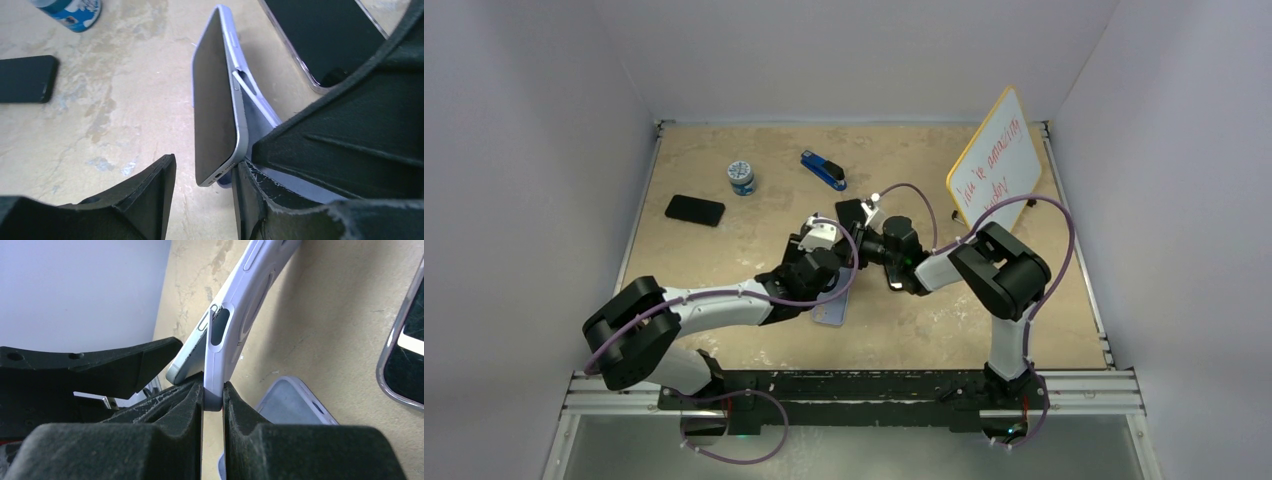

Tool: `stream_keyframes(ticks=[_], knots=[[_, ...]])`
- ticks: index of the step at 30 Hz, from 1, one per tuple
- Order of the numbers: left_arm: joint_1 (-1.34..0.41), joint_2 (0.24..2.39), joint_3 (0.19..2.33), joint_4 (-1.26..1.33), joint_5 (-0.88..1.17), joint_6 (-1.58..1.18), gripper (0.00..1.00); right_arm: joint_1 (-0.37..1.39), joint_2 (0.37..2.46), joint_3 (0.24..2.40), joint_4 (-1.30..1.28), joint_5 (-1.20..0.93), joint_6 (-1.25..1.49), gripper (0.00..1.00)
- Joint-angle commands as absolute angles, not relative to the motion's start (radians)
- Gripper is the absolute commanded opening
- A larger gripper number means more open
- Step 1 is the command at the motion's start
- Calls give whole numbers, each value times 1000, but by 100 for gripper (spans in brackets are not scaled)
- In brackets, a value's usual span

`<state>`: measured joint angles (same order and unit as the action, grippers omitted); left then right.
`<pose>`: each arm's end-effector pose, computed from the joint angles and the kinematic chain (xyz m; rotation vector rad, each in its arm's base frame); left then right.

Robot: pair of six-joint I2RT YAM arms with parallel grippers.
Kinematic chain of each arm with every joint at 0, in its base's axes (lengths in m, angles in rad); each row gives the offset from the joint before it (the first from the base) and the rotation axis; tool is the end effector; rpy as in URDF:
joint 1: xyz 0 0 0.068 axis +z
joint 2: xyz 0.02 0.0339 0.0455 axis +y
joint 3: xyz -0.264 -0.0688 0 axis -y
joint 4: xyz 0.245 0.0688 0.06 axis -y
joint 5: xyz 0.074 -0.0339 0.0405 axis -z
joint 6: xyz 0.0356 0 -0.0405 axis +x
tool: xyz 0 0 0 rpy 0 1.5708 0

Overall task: Take the phone out of the phone case
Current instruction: Remove the phone case from the phone.

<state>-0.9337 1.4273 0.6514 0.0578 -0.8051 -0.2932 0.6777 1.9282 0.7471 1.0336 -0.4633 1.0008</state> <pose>0.1833 -0.2045 0.1811 0.2640 2.0317 0.1744 0.2749 0.2416 0.1414 -0.0783 1.9998 1.5676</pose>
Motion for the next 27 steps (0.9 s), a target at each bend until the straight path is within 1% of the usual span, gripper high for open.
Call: stream_keyframes(ticks=[1, 5, 15, 17, 20, 23, 24, 25, 27], knots=[[-913, 1422, 680, 135, -995, -249, 45, 690, 1866, 751, 1105, -568, 1039, 0], [-913, 1431, 679, 163, -972, -217, 46, 690, 1878, 747, 1123, -577, 1052, 0], [-913, 1547, 685, 278, -928, -168, 48, 703, 1890, 741, 1182, -601, 1101, 0], [-913, 1566, 699, 263, -928, -171, 42, 704, 1881, 737, 1175, -595, 1101, 0], [-913, 1552, 708, 217, -926, -191, 26, 703, 1868, 732, 1147, -578, 1084, 0], [-913, 1491, 710, 143, -916, -220, 10, 703, 1862, 729, 1116, -558, 1062, 0], [-913, 1466, 710, 119, -912, -230, 3, 703, 1861, 727, 1113, -552, 1060, 0], [-913, 1443, 712, 90, -905, -239, 0, 703, 1862, 728, 1108, -546, 1057, 0], [-914, 1403, 719, 26, -888, -265, 0, 703, 1864, 732, 1095, -531, 1050, 0]])
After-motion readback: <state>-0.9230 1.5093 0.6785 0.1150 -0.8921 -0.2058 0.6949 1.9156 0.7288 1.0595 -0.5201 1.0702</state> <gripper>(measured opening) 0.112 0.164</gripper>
